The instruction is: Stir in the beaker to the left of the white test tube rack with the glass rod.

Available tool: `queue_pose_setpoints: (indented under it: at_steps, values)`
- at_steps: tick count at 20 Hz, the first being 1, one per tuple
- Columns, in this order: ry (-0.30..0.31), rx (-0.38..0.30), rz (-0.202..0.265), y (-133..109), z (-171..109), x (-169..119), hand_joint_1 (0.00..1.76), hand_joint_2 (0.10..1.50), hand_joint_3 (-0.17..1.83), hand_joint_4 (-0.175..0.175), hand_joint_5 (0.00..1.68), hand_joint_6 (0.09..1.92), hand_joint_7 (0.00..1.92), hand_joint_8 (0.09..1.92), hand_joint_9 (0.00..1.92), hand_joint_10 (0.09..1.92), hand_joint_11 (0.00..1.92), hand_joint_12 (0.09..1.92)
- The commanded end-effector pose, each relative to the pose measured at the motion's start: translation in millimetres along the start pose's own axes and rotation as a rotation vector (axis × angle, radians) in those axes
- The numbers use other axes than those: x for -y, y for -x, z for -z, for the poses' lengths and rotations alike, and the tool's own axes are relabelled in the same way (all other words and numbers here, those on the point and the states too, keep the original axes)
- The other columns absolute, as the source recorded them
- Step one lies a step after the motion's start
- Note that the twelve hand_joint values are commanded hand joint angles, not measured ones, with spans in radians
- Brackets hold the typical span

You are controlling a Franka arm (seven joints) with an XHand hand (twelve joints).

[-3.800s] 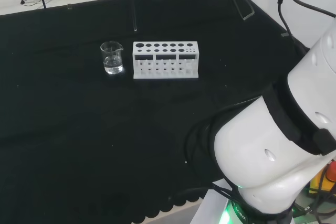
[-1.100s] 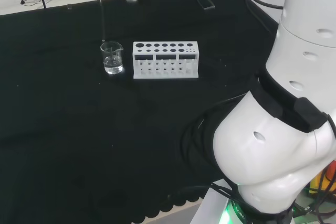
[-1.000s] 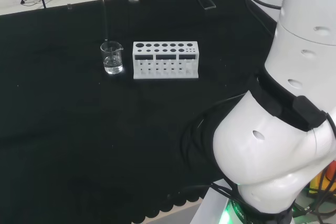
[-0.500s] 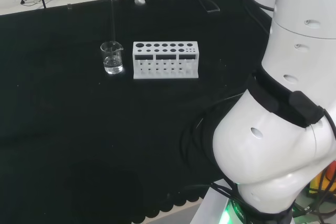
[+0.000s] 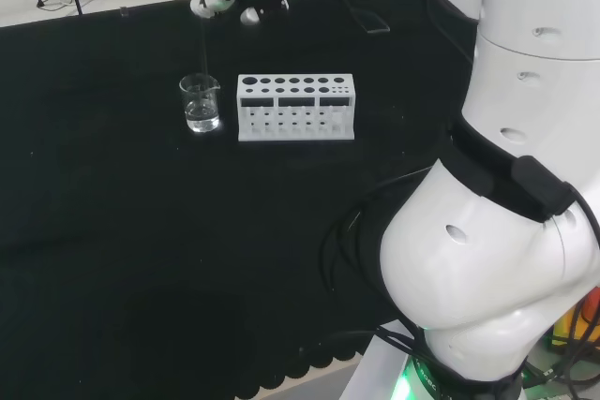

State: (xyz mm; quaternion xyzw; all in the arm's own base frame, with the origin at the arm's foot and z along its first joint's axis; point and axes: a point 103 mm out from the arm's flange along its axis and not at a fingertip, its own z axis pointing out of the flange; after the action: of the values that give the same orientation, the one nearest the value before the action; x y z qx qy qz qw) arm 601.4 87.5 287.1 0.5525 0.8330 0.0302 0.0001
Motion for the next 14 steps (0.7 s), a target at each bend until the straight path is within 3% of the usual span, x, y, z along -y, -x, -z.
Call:
queue_pose_setpoints:
  at_steps: [1,7,14]
  values:
    - [-0.017,-0.007,0.010,-0.7,-14.3,-2.0,1.31,0.89,0.30,-0.175,1.16,0.45,1.20,0.98,1.61,0.92,1.41,1.09]
    - [-0.041,-0.001,0.003,-3.2,-19.9,8.8,1.31,0.89,0.30,-0.175,1.16,0.45,1.20,0.98,1.61,0.92,1.41,1.09]
    - [-0.057,0.002,0.037,-32.1,-18.7,14.0,1.31,0.89,0.30,-0.175,1.17,0.44,1.20,0.98,1.61,0.92,1.41,1.09]
